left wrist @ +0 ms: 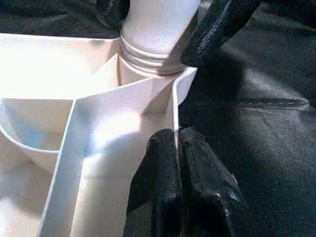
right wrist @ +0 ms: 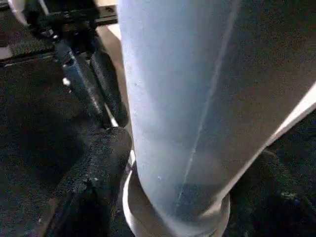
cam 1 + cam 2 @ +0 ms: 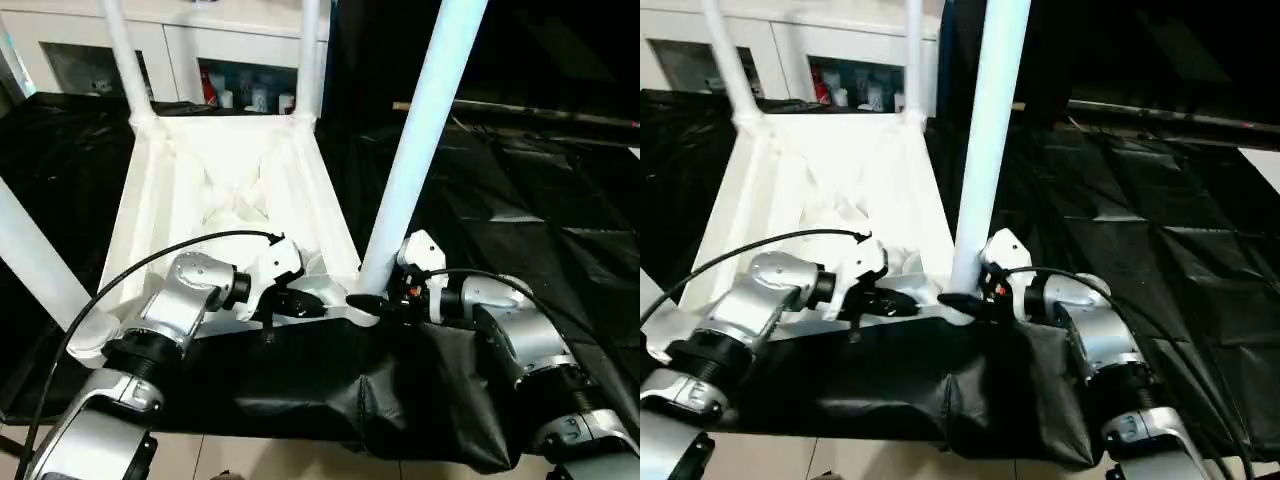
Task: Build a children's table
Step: Rotate leg to tighten
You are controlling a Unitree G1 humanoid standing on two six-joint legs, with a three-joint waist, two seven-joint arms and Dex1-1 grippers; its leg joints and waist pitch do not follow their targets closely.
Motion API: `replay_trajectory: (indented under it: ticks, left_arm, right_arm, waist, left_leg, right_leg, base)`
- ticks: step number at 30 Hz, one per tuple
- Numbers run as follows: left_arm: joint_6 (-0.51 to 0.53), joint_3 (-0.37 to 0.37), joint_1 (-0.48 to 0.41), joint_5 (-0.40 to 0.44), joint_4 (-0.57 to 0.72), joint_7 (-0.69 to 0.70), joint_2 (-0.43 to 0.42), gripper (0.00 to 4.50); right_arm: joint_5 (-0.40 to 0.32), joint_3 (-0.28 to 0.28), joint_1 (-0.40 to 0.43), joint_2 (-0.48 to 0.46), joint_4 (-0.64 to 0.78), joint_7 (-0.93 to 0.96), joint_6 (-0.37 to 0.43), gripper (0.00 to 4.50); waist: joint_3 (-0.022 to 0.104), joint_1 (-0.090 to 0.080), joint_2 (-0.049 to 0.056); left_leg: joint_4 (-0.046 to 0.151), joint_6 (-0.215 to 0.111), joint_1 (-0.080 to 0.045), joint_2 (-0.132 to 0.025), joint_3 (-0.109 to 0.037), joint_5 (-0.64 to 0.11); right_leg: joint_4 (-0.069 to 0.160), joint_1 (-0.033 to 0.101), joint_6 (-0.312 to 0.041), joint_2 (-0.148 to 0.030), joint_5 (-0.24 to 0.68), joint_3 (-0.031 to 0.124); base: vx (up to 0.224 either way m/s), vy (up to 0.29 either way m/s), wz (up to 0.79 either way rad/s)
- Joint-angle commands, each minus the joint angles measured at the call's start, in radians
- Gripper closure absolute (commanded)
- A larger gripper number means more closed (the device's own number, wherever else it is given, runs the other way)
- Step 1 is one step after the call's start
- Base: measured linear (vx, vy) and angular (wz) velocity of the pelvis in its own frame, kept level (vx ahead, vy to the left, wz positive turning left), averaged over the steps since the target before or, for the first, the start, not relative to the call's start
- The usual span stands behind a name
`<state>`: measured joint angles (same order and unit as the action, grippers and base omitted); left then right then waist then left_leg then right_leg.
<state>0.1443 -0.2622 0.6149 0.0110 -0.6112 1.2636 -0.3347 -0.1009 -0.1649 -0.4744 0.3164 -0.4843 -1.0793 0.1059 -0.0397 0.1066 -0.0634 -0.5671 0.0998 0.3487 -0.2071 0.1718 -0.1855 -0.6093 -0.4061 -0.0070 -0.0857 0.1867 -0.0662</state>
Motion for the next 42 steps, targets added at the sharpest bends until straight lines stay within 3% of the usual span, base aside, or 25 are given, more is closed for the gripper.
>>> replay_trajectory:
  ticks: [1, 12, 17, 22, 23, 28, 29, 31, 35, 36, 38, 39, 42]
  left_arm:
    - [-0.001, -0.014, -0.002, -0.033, 0.038, 0.021, 0.019, 4.50]
    - [0.003, -0.007, -0.014, -0.039, 0.053, 0.025, 0.014, 4.50]
    - [-0.002, -0.003, -0.016, -0.031, 0.052, -0.004, 0.019, 4.50]
    - [-0.002, 0.024, 0.011, 0.030, -0.021, -0.225, 0.076, 4.50]
    - [0.004, 0.026, 0.019, 0.047, -0.042, -0.283, 0.095, 4.50]
    - [0.066, 0.050, 0.062, 0.095, -0.130, -0.568, 0.206, 4.50]
    - [0.066, 0.050, 0.062, 0.095, -0.130, -0.568, 0.206, 4.50]
    - [0.089, 0.038, 0.071, 0.112, -0.145, -0.637, 0.255, 4.50]
    - [0.092, 0.018, 0.067, 0.125, -0.143, -0.659, 0.300, 4.50]
    - [0.066, 0.013, 0.064, 0.128, -0.148, -0.656, 0.306, 4.50]
    - [0.053, 0.013, 0.065, 0.128, -0.155, -0.659, 0.307, 4.50]
    - [0.033, 0.012, 0.062, 0.124, -0.154, -0.643, 0.299, 4.50]
    - [0.037, 0.017, 0.057, 0.113, -0.148, -0.622, 0.280, 4.50]
  right_arm:
    - [-0.006, -0.036, 0.017, -0.001, 0.014, -0.040, 0.008, 1.52]
    - [-0.023, -0.044, 0.027, -0.009, 0.016, -0.065, 0.039, 2.30]
    - [-0.029, -0.035, 0.036, -0.018, 0.009, -0.047, 0.038, 2.44]
    - [-0.014, 0.033, 0.037, -0.095, -0.073, 0.173, 0.032, 2.47]
    - [0.008, 0.043, 0.031, -0.119, -0.104, 0.258, 0.021, 2.48]
    - [0.041, 0.123, -0.032, -0.263, -0.243, 0.666, 0.047, 2.49]
    - [0.041, 0.123, -0.032, -0.263, -0.243, 0.666, 0.047, 2.49]
    - [0.048, 0.133, -0.064, -0.322, -0.283, 0.759, 0.050, 2.49]
    - [0.104, 0.071, -0.085, -0.356, -0.292, 0.750, 0.017, 2.49]
    - [0.076, 0.086, -0.088, -0.363, -0.290, 0.702, 0.005, 1.95]
    - [0.057, 0.100, -0.091, -0.366, -0.296, 0.687, -0.001, 1.79]
    - [0.048, 0.098, -0.087, -0.356, -0.288, 0.650, -0.010, 1.72]
    - [0.042, 0.076, -0.075, -0.326, -0.261, 0.580, -0.020, 1.36]
  waist:
    - [0.053, -0.001, 0.006]
    - [0.052, 0.005, 0.002]
    - [0.052, 0.005, 0.000]
    - [0.046, 0.004, -0.002]
    - [0.045, 0.002, -0.005]
    - [0.042, -0.013, 0.001]
    - [0.043, -0.016, 0.000]
    - [0.043, -0.018, 0.000]
    - [0.049, -0.016, 0.001]
    - [0.049, -0.017, 0.004]
    - [0.050, -0.016, 0.003]
    - [0.049, -0.015, 0.009]
    - [0.049, -0.015, 0.009]
  left_leg:
    - [0.062, -0.055, -0.002, -0.025, 0.003, -0.172]
    - [0.062, -0.048, -0.002, -0.025, 0.003, -0.164]
    - [0.062, -0.049, -0.001, -0.024, 0.003, -0.162]
    - [0.067, -0.024, -0.002, -0.025, 0.002, -0.200]
    - [0.069, -0.011, -0.001, -0.023, 0.000, -0.224]
    - [0.074, 0.023, -0.009, -0.016, -0.008, -0.302]
    - [0.073, 0.017, -0.012, -0.017, -0.007, -0.305]
    - [0.075, 0.008, -0.007, -0.016, -0.007, -0.300]
    - [0.073, -0.003, -0.001, -0.016, -0.006, -0.265]
    - [0.073, -0.007, -0.001, -0.016, -0.005, -0.258]
    - [0.071, -0.017, -0.001, -0.015, -0.003, -0.246]
    - [0.072, -0.024, -0.001, -0.015, -0.002, -0.245]
    - [0.072, -0.030, 0.000, -0.015, -0.001, -0.264]
  right_leg:
    - [0.061, 0.055, -0.238, -0.054, 0.100, 0.044]
    - [0.062, 0.056, -0.223, -0.056, 0.126, 0.044]
    - [0.062, 0.055, -0.221, -0.055, 0.131, 0.043]
    - [0.073, 0.050, -0.192, -0.058, 0.229, 0.044]
    - [0.079, 0.051, -0.172, -0.061, 0.291, 0.043]
    - [0.102, 0.042, -0.093, -0.062, 0.496, 0.040]
    - [0.104, 0.037, -0.089, -0.061, 0.487, 0.042]
    - [0.101, 0.038, -0.089, -0.057, 0.457, 0.042]
    - [0.092, 0.045, -0.105, -0.054, 0.355, 0.042]
    - [0.090, 0.045, -0.111, -0.053, 0.330, 0.043]
    - [0.086, 0.046, -0.128, -0.052, 0.281, 0.043]
    - [0.086, 0.048, -0.140, -0.052, 0.268, 0.044]
    - [0.089, 0.050, -0.139, -0.052, 0.287, 0.043]
  base:
    - [0.000, 0.000, 0.00]
    - [0.000, 0.000, 0.00]
    - [0.000, 0.000, 0.00]
    - [0.000, 0.000, 0.00]
    - [0.000, 0.000, 0.00]
    - [0.000, 0.000, 0.00]
    - [0.000, 0.000, 0.00]
    - [0.000, 0.000, 0.00]
    - [0.000, 0.000, 0.00]
    - [0.000, 0.000, 0.00]
    - [0.000, 0.000, 0.00]
    - [0.000, 0.000, 0.00]
    - [0.000, 0.000, 0.00]
